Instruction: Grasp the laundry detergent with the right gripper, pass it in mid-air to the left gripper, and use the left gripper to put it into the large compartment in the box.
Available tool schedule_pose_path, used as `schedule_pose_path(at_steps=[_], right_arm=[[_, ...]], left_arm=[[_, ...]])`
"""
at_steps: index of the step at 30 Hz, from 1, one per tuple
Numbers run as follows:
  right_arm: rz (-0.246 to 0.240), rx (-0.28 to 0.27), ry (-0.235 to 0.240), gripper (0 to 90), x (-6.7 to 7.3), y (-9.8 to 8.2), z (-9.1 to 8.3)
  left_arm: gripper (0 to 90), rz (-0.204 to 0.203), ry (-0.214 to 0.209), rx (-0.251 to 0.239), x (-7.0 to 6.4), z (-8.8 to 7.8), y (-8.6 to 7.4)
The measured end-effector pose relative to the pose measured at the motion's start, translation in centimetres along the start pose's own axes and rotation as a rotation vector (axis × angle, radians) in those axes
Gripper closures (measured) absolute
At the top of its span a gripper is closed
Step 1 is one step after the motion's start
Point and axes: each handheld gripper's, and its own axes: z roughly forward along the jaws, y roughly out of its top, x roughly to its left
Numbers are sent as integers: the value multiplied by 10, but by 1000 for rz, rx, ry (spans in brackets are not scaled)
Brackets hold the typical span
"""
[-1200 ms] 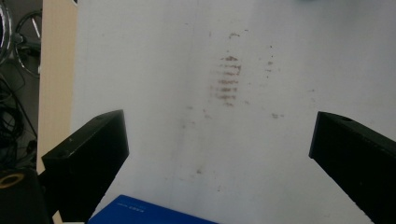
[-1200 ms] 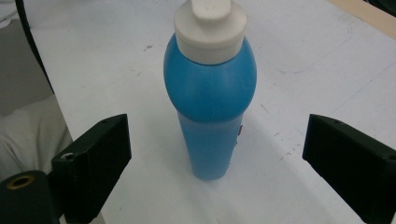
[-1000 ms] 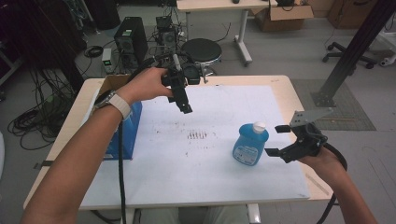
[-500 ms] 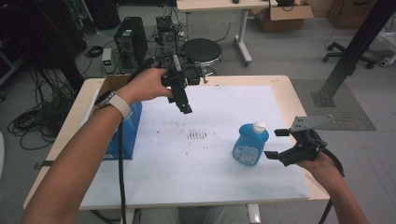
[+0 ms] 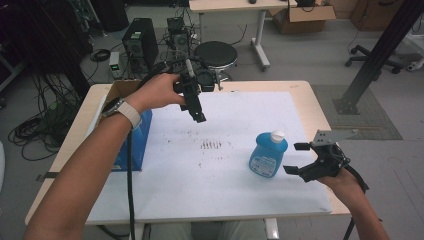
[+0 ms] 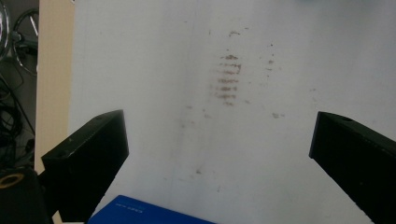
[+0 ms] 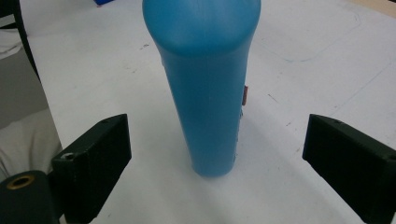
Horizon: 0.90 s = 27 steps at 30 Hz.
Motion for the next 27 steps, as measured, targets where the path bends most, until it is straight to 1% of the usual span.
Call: schedule_pose_path(at_steps=[6, 16, 23, 27], right_arm=[[1, -13, 3, 76, 0, -7, 3], [11, -58, 8, 75, 0, -17, 6], [8, -98, 9, 76, 1, -21, 8], [7, -102, 9, 76, 1, -21, 10]], left_arm=[[52, 0, 0, -1, 0, 0, 0], [52, 1, 0, 5, 0, 1, 1], [52, 0, -1, 7, 0, 1, 1], [52, 0, 0, 7, 0, 2, 1]])
